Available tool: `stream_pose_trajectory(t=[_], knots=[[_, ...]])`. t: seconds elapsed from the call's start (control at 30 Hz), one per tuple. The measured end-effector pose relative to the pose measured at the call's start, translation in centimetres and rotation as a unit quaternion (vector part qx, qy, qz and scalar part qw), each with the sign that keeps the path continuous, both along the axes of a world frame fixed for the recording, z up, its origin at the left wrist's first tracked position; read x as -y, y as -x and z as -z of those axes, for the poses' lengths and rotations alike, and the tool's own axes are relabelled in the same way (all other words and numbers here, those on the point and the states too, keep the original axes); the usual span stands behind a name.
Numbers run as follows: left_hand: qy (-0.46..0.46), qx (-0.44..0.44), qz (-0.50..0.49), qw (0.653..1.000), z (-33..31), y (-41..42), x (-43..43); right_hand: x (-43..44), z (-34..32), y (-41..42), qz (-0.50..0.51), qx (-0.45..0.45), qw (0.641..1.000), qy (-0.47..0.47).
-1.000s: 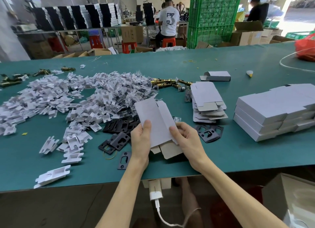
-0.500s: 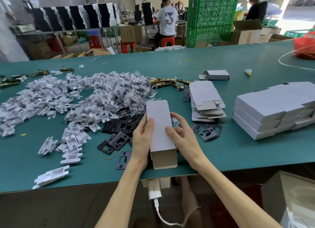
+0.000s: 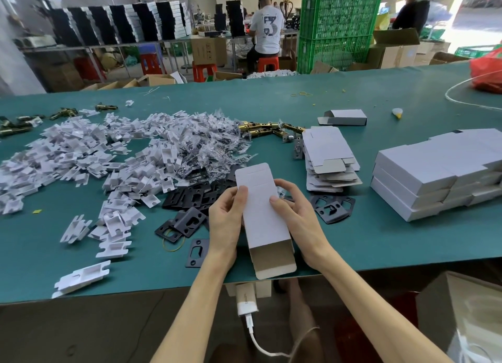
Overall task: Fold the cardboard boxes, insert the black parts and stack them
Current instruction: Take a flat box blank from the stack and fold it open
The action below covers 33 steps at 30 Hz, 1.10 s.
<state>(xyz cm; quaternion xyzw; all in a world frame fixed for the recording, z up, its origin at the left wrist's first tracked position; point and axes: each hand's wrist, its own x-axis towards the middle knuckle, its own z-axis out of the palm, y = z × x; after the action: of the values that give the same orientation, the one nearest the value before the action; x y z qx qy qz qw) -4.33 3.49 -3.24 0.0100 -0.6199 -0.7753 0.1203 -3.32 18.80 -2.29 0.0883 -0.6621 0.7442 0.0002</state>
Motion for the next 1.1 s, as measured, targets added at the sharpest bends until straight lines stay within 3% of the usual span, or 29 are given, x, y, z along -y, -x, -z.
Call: stream_pose_trajectory(t=[0.47, 0.67, 0.8, 1.1], knots=[[0.008, 0.032, -0.010, 0.999, 0.33, 0.08, 0.08, 0.17, -0.39, -0.29, 0.002, 0.011, 1.000, 0.013], [-0.012, -0.015, 0.001, 1.000, 0.45, 0.22, 0.30, 0.32, -0.47, -0.32, 0.009, 0.001, 1.000, 0.007], [0.023, -0.047, 0.012, 0.999, 0.33, 0.04, 0.21, 0.19, -0.27, -0.25, 0.014, 0.000, 1.000, 0.006], [0.005, -0.011, 0.050, 0.999, -0.16, -0.29, -0.08, -0.07, 0.29, 0.07, 0.006, 0.015, 0.999, 0.032]])
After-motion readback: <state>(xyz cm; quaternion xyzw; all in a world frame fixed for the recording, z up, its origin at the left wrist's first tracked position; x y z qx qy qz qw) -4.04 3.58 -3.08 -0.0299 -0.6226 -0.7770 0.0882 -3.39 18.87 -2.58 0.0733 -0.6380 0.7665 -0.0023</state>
